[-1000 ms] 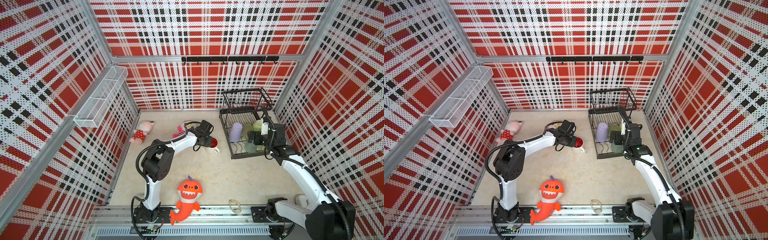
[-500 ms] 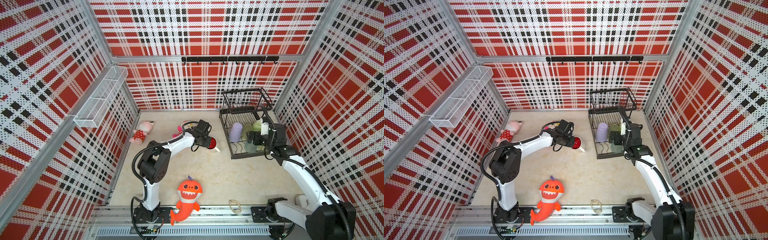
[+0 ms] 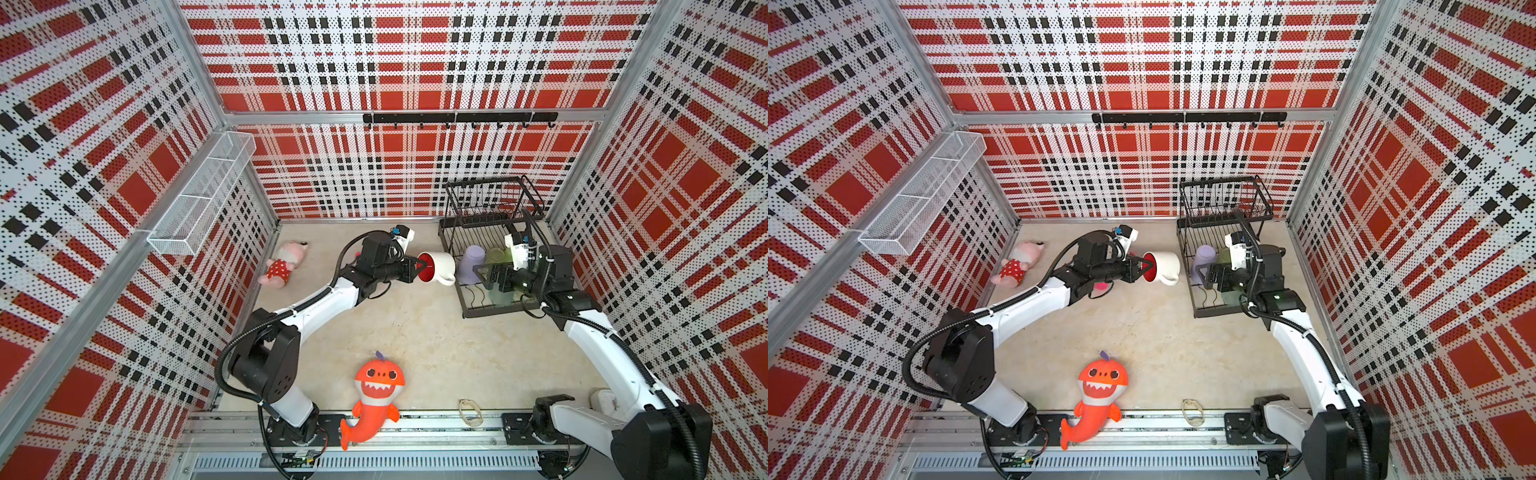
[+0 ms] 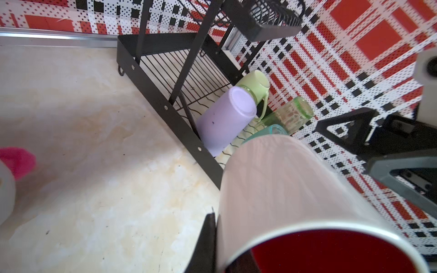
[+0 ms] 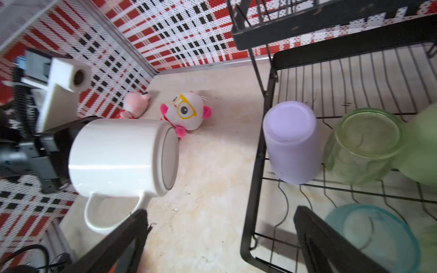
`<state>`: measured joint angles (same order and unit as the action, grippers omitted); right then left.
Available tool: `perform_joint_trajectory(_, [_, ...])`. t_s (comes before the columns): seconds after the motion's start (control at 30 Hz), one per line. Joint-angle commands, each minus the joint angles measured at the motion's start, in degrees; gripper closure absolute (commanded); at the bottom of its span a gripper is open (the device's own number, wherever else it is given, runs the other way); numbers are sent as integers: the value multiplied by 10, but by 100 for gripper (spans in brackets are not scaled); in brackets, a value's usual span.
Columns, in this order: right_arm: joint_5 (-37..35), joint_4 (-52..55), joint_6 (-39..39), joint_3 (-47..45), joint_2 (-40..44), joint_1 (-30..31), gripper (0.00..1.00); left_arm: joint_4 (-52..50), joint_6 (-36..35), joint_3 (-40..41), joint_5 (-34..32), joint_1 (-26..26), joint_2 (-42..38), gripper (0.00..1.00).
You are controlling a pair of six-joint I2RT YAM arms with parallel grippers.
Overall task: Load cups into a dish rack
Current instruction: Pick up the cup from the center of the table, then place the cup upside down at the dish rack.
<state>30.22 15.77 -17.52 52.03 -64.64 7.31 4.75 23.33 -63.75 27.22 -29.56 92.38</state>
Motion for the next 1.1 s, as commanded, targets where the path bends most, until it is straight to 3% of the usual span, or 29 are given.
perform_joint_trajectory(0.0, [79, -31, -33, 16, 14, -4, 0, 168, 45, 25, 30, 14, -32, 100])
perform_joint_trajectory(0.13, [146, -78, -98, 3, 13, -4, 2, 234, 53, 49, -13, 12, -45, 100])
perform_joint_trajectory(0.4, [216, -191, -234, -32, 6, 0, 11, 359, 71, 72, -15, 0, -30, 100])
perform_joint_trajectory(0.83, [266, -314, -342, -44, -28, 36, 21, 412, 74, 71, -25, -14, -6, 100])
perform_joint_trajectory(1.07, [263, -322, -348, -41, -39, 51, 25, 415, 69, 61, -18, -23, 5, 100])
